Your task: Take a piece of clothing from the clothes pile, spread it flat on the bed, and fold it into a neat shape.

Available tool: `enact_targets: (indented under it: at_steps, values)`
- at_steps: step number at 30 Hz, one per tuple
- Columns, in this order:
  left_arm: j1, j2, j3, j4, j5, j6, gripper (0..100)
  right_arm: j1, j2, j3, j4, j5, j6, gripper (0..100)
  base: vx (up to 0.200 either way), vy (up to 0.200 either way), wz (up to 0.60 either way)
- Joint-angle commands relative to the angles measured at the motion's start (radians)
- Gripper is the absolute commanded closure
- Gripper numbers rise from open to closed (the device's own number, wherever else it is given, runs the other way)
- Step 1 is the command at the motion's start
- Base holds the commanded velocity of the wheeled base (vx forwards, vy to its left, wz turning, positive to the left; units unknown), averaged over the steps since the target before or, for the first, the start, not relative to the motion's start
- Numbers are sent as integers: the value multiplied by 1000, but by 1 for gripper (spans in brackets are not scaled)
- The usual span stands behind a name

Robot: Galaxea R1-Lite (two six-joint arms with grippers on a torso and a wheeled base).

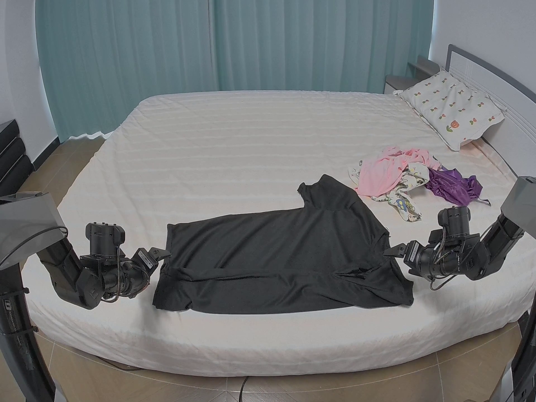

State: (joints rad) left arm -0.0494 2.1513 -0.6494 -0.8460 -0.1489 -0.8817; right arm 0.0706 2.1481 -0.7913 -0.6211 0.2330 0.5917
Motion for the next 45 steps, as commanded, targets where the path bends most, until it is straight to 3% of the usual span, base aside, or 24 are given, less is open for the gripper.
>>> enact_targets:
  at_steps: [1,11,16,26,27,30,37,45]
  values:
    - [-1,1,-3,-2,0,0,0,3,-2,3,-2,0,-1,0,200,0,0]
    - [-33,-4,5,11,9,15,0,5,-8,18,0,-3,-20,0,0,0,0]
    - [-44,-1,-1,105,14,90,0,5,-10,18,0,-3,-24,0,0,0,0]
    - [-61,27,-33,117,29,119,0,6,-8,30,-2,-3,-27,0,0,0,0]
    - [-61,29,-33,117,31,122,100,6,-8,32,-2,-3,-27,0,0,0,0]
    - [-56,79,-38,116,85,176,100,6,-4,41,0,0,-61,0,0,0,0]
    - [-53,93,-41,114,97,173,100,8,6,41,1,46,-128,0,0,0,0]
    - [-29,79,-70,108,100,82,100,24,49,43,14,48,-199,0,0,0,0]
